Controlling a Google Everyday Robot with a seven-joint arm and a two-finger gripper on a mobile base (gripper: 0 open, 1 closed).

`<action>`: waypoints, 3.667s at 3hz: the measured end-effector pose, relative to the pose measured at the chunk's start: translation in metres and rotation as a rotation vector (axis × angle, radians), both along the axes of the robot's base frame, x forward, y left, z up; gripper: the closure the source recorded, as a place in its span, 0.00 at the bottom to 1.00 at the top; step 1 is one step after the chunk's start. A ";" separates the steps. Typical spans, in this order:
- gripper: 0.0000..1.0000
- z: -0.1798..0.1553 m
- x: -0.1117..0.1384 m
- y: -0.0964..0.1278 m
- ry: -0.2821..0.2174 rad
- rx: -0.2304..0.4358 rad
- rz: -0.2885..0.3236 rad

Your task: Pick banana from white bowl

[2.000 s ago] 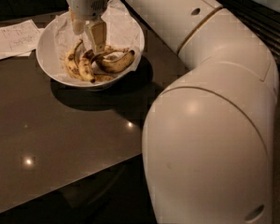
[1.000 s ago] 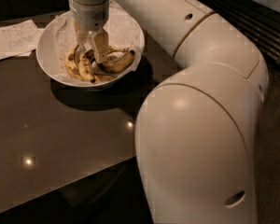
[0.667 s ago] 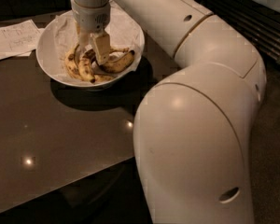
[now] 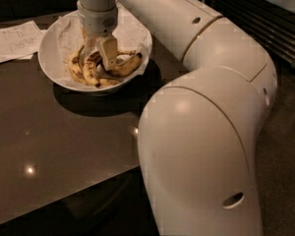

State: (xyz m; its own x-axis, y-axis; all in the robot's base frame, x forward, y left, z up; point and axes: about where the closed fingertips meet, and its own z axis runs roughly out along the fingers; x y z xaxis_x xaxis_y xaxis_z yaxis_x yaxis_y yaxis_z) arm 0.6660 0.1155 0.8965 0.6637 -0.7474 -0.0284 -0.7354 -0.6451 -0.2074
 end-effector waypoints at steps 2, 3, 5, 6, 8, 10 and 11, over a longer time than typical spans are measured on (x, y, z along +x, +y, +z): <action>0.43 -0.012 -0.011 0.014 0.013 -0.037 0.076; 0.41 -0.018 -0.015 0.020 0.022 -0.048 0.098; 0.83 -0.013 -0.025 0.012 0.026 -0.006 0.062; 1.00 -0.005 -0.034 0.000 0.019 0.039 -0.001; 1.00 0.006 -0.036 0.004 0.022 0.018 -0.019; 1.00 0.039 -0.029 0.026 -0.008 -0.006 -0.025; 1.00 0.057 -0.032 0.032 -0.059 -0.014 -0.029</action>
Offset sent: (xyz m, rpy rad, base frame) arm -0.0317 0.0064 -0.0170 -0.1088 0.0758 0.1168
